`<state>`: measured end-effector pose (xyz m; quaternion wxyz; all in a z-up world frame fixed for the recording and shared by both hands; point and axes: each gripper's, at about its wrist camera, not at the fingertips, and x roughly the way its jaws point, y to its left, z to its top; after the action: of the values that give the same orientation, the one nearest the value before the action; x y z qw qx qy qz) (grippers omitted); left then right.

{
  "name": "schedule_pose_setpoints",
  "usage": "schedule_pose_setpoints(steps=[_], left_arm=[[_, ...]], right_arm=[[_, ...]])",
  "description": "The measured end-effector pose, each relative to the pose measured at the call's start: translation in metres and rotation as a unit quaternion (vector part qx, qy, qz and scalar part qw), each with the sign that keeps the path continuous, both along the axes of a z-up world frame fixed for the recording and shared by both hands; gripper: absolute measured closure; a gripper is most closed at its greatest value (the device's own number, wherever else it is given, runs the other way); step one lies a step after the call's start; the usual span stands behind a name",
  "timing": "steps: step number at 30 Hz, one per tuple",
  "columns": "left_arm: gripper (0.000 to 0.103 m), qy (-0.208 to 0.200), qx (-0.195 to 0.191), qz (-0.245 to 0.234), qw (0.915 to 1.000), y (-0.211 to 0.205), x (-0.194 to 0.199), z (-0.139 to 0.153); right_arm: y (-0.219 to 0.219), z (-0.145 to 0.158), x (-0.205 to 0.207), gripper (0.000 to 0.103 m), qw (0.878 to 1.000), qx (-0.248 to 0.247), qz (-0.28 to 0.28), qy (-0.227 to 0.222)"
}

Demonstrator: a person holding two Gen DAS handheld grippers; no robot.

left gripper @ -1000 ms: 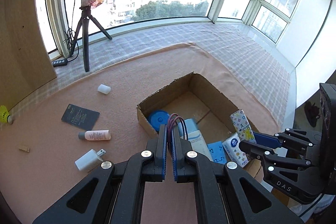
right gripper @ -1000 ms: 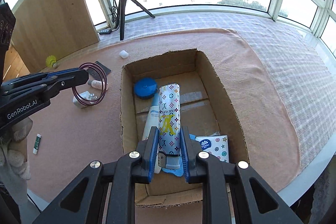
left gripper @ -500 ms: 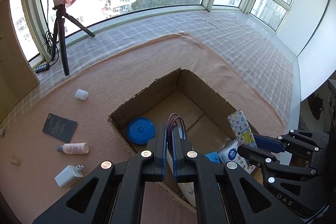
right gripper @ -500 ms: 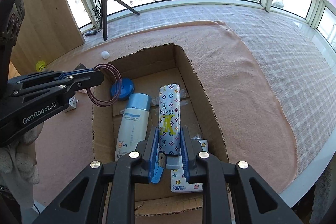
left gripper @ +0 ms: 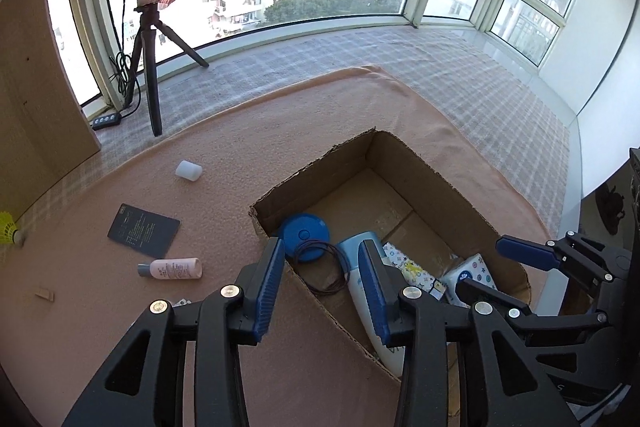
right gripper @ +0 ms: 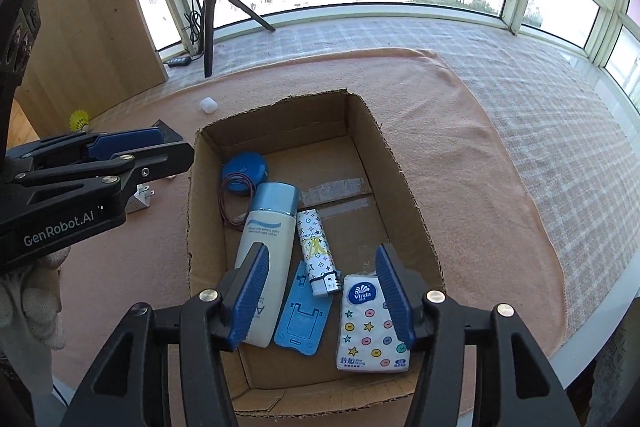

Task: Organize objects
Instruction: 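Lower the lighter and cable into the box and open both tools, then move the left tool to the green lip balm while the right tool reaches the clothespin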

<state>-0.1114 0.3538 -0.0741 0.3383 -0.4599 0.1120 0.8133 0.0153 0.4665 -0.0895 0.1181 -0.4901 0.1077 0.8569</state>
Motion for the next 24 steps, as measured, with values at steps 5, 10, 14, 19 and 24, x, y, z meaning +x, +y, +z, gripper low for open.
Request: schedule_pose_setpoints(steps=[5, 10, 14, 19, 24], left_arm=[[0.061, 0.0, -0.001, 0.029, 0.9996, -0.032, 0.0, 0.001], [0.061, 0.0, -0.009, 0.055, 0.9984, -0.07, 0.001, 0.002], [0.061, -0.003, -0.012, 0.085, 0.9963, -0.107, 0.002, 0.001], [0.061, -0.007, -0.025, 0.117, 0.9928, -0.156, 0.007, -0.004], [0.061, -0.019, -0.035, 0.159, 0.9865, -0.211, 0.011, -0.016]], right_arm=[[-0.014, 0.003, -0.006, 0.051, 1.0, 0.0, 0.01, 0.006], [-0.038, 0.008, -0.016, 0.051, 0.999, -0.003, 0.034, 0.013], [-0.058, 0.011, -0.026, 0.051, 0.998, -0.006, 0.054, 0.017], [-0.088, 0.017, -0.041, 0.051, 0.996, -0.013, 0.088, 0.024], [-0.12, 0.024, -0.06, 0.051, 0.992, -0.015, 0.123, 0.038]])
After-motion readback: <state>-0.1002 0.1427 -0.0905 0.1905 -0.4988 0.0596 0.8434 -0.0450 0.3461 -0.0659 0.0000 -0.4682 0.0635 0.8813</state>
